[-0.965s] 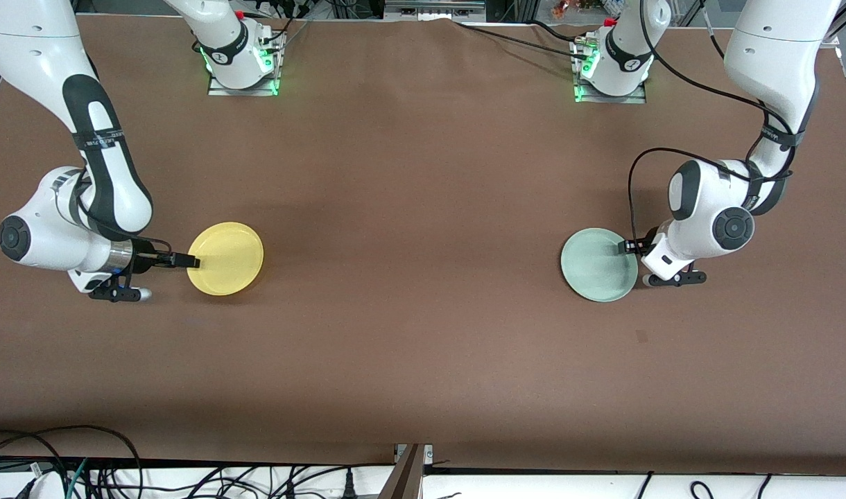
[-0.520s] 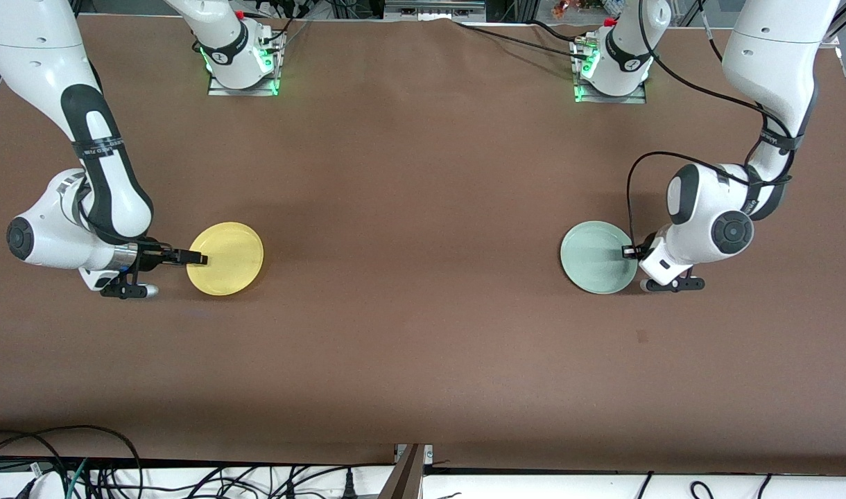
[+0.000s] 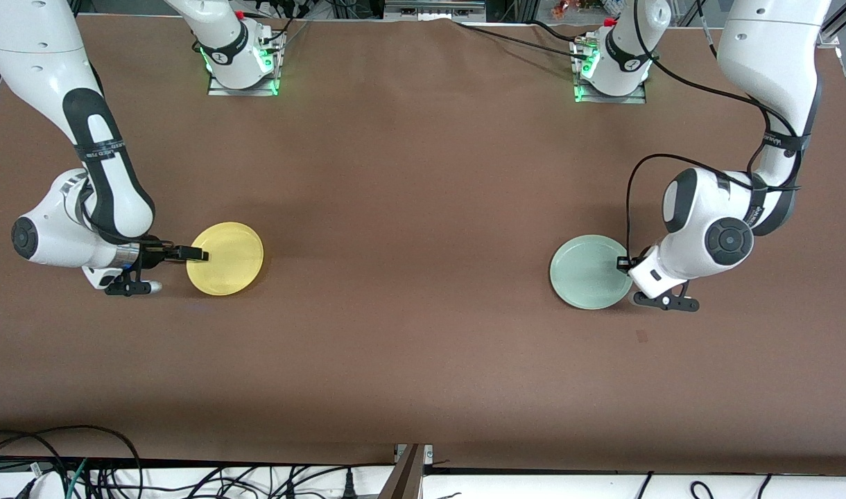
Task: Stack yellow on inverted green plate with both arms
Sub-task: 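Grasp the yellow rim with the right gripper while the left gripper grasps green, then lift and flip the green plate upside down with the left gripper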
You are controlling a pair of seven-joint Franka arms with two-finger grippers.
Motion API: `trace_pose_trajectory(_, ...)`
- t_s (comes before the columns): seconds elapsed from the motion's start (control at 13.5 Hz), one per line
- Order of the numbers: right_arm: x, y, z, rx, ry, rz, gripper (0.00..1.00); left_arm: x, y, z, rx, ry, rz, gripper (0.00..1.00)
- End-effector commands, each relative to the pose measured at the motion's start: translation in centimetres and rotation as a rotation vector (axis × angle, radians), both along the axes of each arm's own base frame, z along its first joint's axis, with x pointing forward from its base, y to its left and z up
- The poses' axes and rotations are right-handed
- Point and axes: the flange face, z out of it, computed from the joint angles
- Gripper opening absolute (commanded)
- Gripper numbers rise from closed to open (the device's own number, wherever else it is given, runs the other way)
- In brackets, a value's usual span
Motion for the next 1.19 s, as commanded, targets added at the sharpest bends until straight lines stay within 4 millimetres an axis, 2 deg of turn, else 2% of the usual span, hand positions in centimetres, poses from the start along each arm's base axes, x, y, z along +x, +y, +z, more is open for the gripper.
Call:
trace_pose_trajectory(0.0,-0.7,-0.2,0.0,0.020,-0.013,0.004,1.00,2.1,-4.7,3.5,0.032,0.027,-0.082,0.00)
trace_pose_trajectory(0.15,-0.7,-0.2,-0.1,0.019,-0.013,0.005,0.97,2.3,-8.8,5.3,0.093,0.027,-0.085,0.00)
trace_pose_trajectory(0.22,-0.7,-0.2,-0.1,0.020,-0.012,0.007,0.88,2.2,-10.9,5.9,0.139,0.023,-0.087,0.00)
trace_pose_trajectory(0.3,-0.7,-0.2,-0.1,0.021,-0.011,0.007,0.71,1.9,-12.9,6.6,0.180,0.012,-0.100,0.00)
trace_pose_trajectory(0.45,-0.5,-0.2,0.5,0.023,-0.019,0.010,0.47,0.9,-17.7,7.8,0.267,-0.046,-0.164,0.00)
trace_pose_trajectory(0.52,-0.5,-0.2,0.5,0.024,-0.018,0.010,0.38,-0.2,-20.8,8.4,0.350,-0.094,-0.232,0.00)
trace_pose_trajectory(0.59,-0.4,-0.2,0.6,0.023,-0.020,0.010,0.34,-1.6,-23.6,8.6,0.435,-0.133,-0.280,0.00)
trace_pose_trajectory(0.74,-0.4,-0.2,0.6,0.023,-0.018,0.012,0.24,-3.8,-27.7,8.9,0.533,-0.202,-0.305,0.00)
trace_pose_trajectory(0.82,-0.4,-0.2,0.6,0.024,-0.018,0.010,0.11,-4.9,-29.4,8.9,0.556,-0.218,-0.314,0.00)
trace_pose_trajectory(0.89,-0.3,-0.2,0.7,0.024,-0.020,0.012,0.02,-5.8,-31.3,9.3,0.572,-0.256,-0.319,0.00)
trace_pose_trajectory(1.11,0.0,-0.2,1.0,0.023,-0.027,0.013,0.00,-9.6,-36.8,9.7,0.741,-0.364,-0.360,0.00)
